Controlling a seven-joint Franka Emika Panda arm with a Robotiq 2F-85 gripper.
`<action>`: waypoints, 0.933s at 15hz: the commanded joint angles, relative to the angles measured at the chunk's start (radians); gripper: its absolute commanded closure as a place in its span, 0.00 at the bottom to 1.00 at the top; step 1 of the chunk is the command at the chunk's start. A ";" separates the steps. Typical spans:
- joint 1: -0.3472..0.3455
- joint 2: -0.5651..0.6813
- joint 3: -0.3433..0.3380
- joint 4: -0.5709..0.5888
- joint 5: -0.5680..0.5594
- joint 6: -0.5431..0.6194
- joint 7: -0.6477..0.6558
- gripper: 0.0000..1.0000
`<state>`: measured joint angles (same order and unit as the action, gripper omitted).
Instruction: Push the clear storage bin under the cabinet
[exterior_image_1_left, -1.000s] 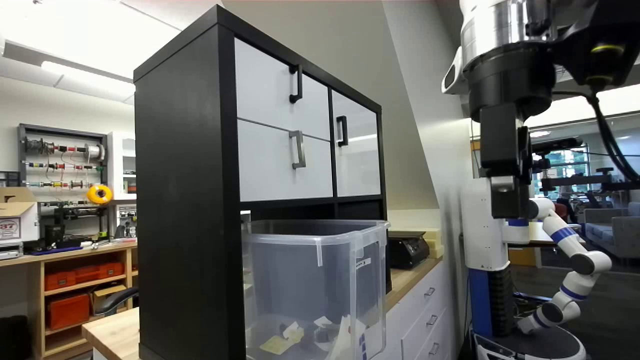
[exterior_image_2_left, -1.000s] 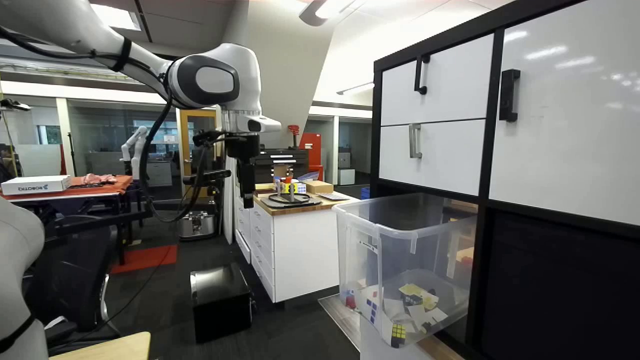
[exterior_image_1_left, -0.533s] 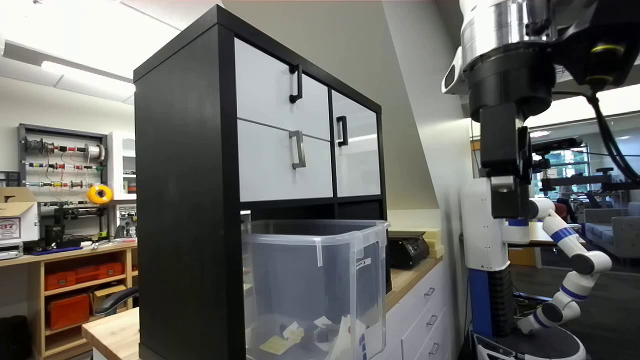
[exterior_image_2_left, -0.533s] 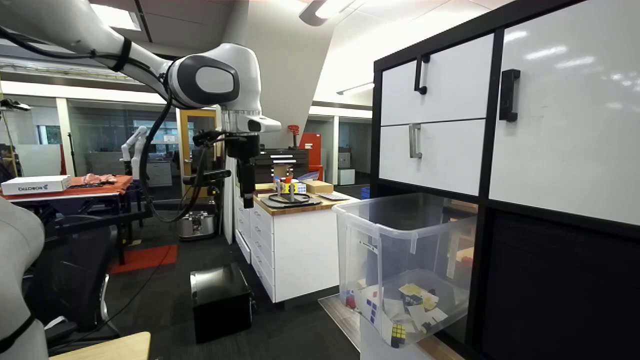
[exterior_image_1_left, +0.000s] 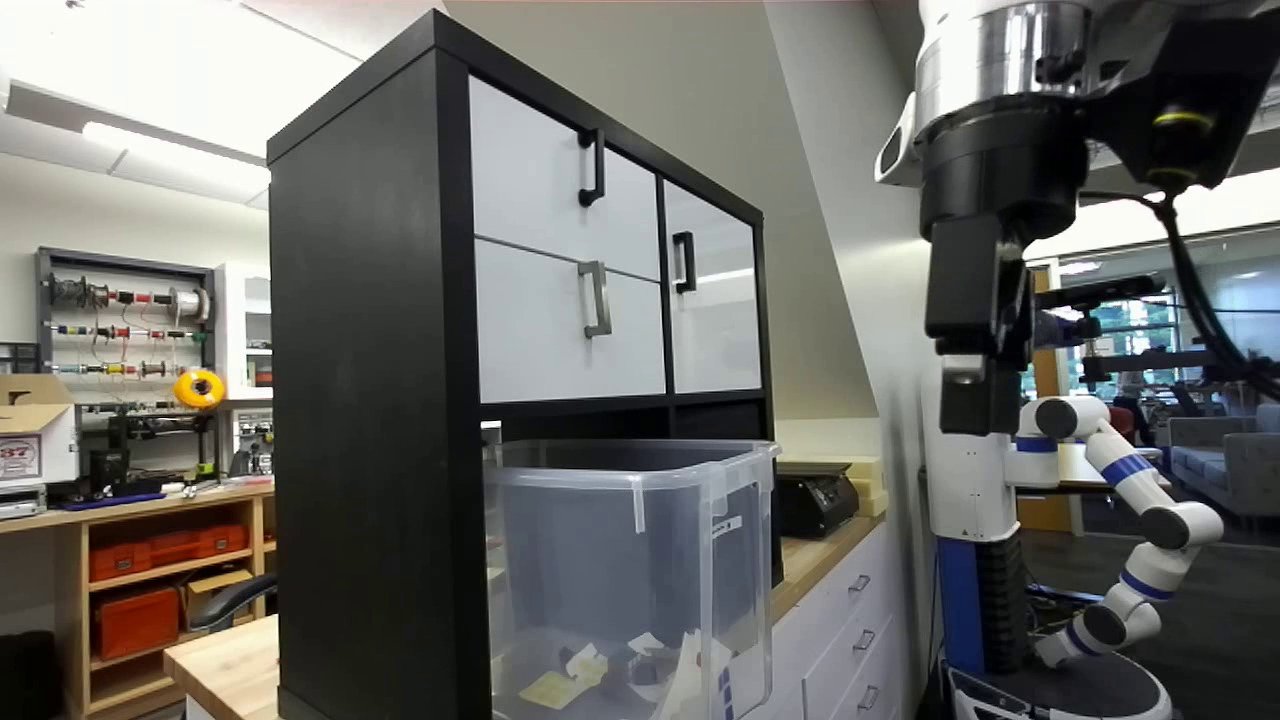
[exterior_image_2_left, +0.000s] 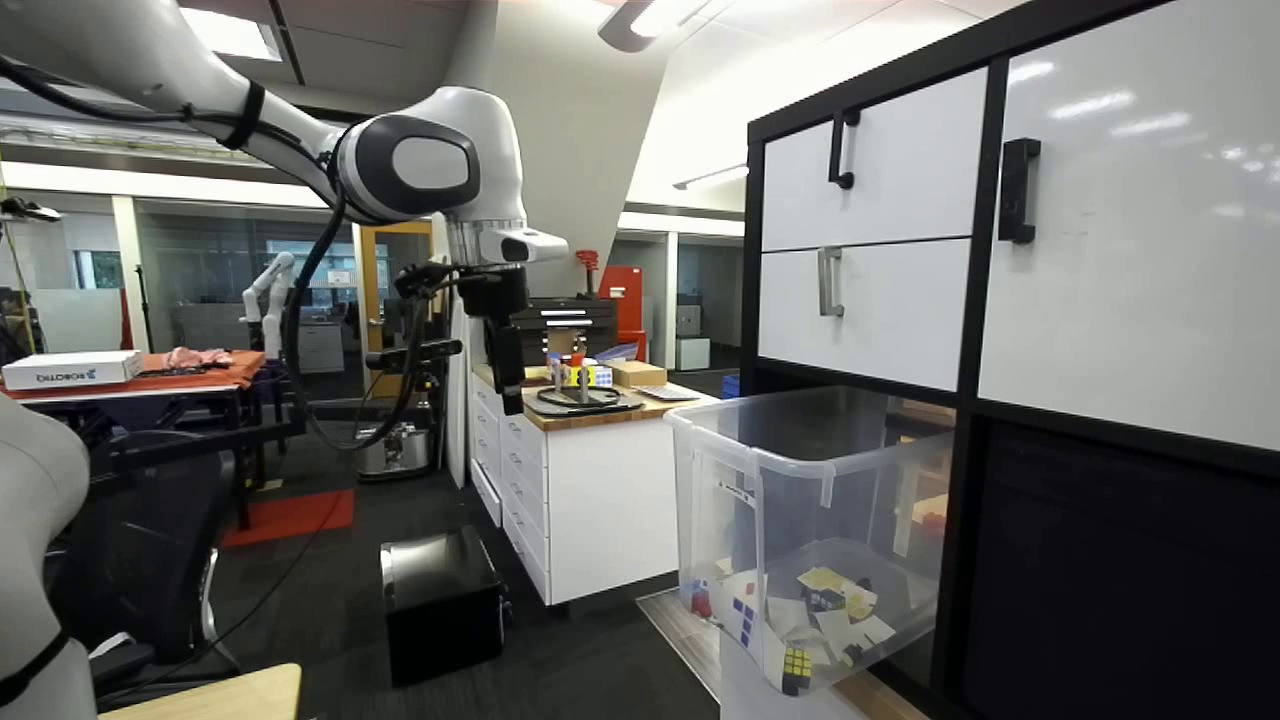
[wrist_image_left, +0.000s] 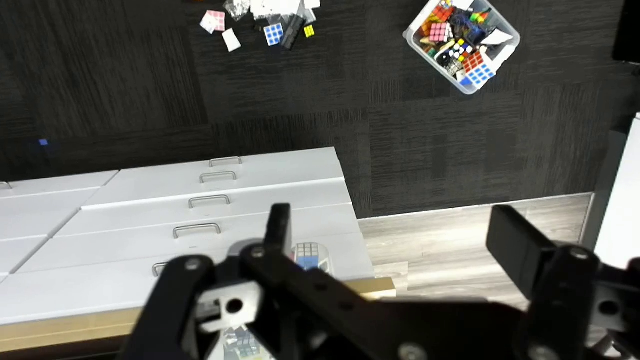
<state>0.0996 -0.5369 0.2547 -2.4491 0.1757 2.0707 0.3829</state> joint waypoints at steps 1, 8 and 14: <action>-0.018 0.034 -0.011 -0.030 -0.054 0.128 -0.019 0.00; -0.069 0.215 -0.103 -0.010 -0.172 0.358 -0.151 0.00; -0.094 0.337 -0.183 0.056 -0.218 0.460 -0.273 0.00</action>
<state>0.0154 -0.2514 0.0949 -2.4427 -0.0154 2.4998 0.1531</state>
